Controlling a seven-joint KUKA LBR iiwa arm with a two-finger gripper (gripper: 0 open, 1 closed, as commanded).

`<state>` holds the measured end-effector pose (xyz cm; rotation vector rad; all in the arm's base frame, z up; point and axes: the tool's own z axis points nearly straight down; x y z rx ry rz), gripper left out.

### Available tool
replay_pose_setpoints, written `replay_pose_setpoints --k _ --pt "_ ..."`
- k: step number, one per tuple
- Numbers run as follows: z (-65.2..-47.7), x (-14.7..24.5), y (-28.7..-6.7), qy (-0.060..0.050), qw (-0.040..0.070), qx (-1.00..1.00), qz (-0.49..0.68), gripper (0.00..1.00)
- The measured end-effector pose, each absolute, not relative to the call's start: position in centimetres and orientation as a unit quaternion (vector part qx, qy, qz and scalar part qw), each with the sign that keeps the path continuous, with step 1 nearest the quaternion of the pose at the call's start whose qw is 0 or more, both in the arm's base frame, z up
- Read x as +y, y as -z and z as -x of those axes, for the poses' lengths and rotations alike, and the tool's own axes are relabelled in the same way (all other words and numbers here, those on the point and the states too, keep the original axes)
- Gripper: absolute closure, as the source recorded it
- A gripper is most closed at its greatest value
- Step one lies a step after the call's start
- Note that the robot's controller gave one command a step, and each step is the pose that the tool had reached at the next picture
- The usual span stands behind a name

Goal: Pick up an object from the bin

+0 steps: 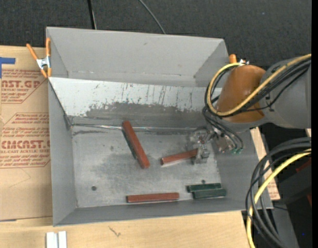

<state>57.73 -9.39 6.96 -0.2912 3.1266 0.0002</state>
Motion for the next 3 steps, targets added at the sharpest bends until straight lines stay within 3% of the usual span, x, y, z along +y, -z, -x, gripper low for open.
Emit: replay_pose_setpoints --k 1,2,3 --pt "-57.7 -9.4 -7.0 0.0 0.001 0.996 0.093 1.0" --pt "-55.4 -5.1 -21.0 0.0 0.002 0.998 0.068 1.0" --pt "-55.4 -5.1 -21.0 0.0 0.001 0.998 0.068 1.0"
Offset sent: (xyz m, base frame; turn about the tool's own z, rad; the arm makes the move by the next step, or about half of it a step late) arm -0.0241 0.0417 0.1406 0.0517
